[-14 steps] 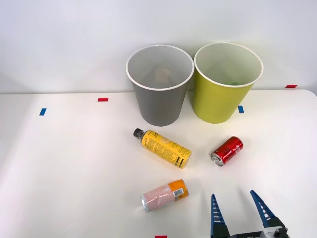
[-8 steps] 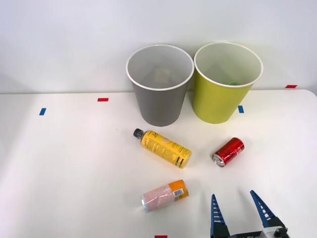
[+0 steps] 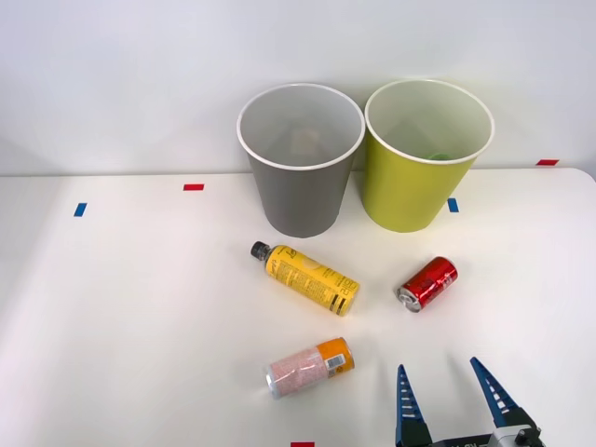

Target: Put cans in the gray bin, plastic bottles in the light green bin

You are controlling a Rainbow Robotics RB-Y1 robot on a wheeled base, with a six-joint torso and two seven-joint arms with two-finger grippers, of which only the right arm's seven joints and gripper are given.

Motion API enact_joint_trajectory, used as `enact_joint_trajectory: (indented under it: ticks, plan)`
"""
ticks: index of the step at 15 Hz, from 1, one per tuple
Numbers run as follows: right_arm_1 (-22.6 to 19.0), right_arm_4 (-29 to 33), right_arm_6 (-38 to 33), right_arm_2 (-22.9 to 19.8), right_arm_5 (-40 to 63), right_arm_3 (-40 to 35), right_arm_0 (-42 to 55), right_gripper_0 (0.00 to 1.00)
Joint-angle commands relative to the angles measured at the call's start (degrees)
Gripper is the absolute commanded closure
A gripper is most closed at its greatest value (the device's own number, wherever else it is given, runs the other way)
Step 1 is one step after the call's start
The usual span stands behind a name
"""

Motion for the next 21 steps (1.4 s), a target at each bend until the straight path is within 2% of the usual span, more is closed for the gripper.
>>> enact_joint_trajectory:
  ticks: [1, 21]
  plan:
    - [0.0, 0.0, 0.0, 0.0, 0.0, 0.0, 0.0, 0.0]
    - [0.0, 0.0, 0.0, 0.0, 0.0, 0.0, 0.0, 0.0]
